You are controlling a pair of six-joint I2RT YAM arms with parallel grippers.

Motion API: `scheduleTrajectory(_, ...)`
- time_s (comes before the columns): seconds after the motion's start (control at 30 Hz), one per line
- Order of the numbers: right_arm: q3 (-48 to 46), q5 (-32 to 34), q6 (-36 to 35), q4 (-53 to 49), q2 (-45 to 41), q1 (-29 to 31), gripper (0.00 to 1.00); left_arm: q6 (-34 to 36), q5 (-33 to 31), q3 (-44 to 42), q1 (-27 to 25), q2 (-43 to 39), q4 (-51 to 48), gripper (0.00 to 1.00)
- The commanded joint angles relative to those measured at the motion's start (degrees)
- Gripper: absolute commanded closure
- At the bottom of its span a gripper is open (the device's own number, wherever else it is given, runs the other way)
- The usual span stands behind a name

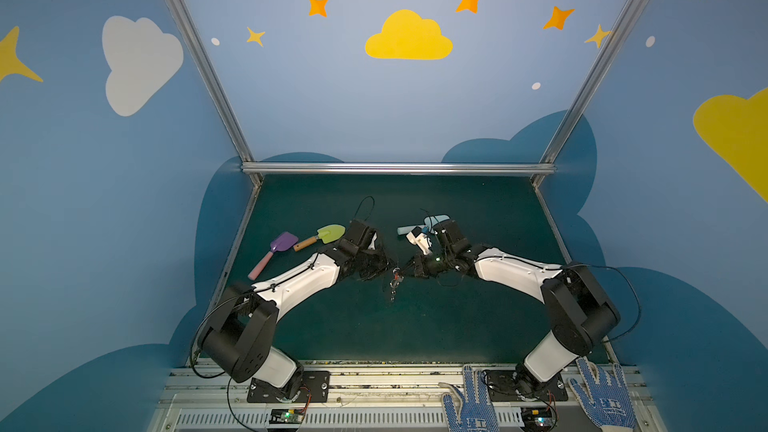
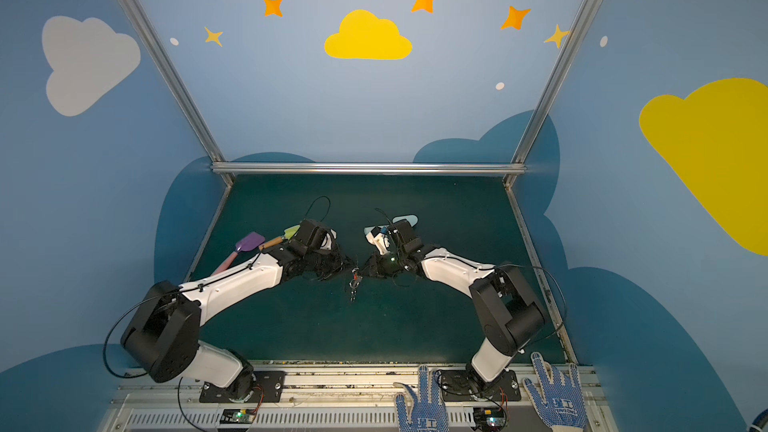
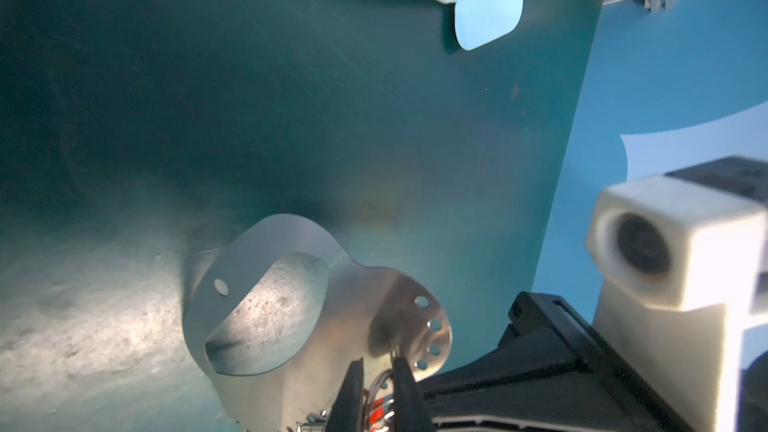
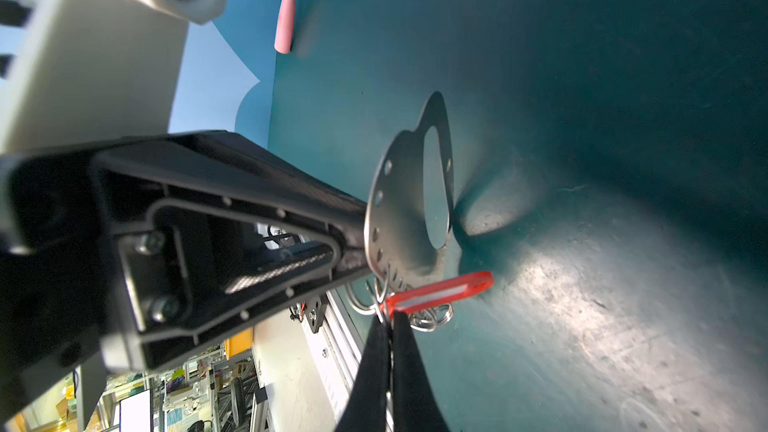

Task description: Put the keys on the keyring

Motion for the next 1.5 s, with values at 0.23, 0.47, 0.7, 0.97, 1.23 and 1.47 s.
scheduleTrajectory(0.23,-0.05,-2.52,-1.39,-1.57,-0.21,0.82,1.0,3.18,0.0,4.58,-0.09,1.24,-2.61,0.96)
scheduleTrajectory(0.47,0.1,-5.27,-1.31,-0.09,0.53,1.11,1.0,5.33,4.45,6.82,-0.48,3.34,-2.99,0.96)
scheduleTrajectory(0.7,-0.18,-8.33,-2.05,2.38,1.7,0.95,1.0,11.17,7.55,13.32,-1.07,5.16,-9.41,0.96)
scheduleTrajectory(0.97,-3.69,-12.08,2.95,16.12,2.24,0.26,1.0,15.62,10.27,22.22,-3.09,9.06,-16.0,0.96)
scheduleTrajectory(1.23,-7.45,-15.86,8.1,33.01,2.62,-0.21,1.0,18.31,10.03,27.57,-5.31,10.19,-20.84,0.96)
scheduleTrajectory(1.47,-10.27,-15.91,10.63,45.29,1.85,-0.65,1.0,18.82,9.79,29.61,-5.5,9.2,-23.14,0.74)
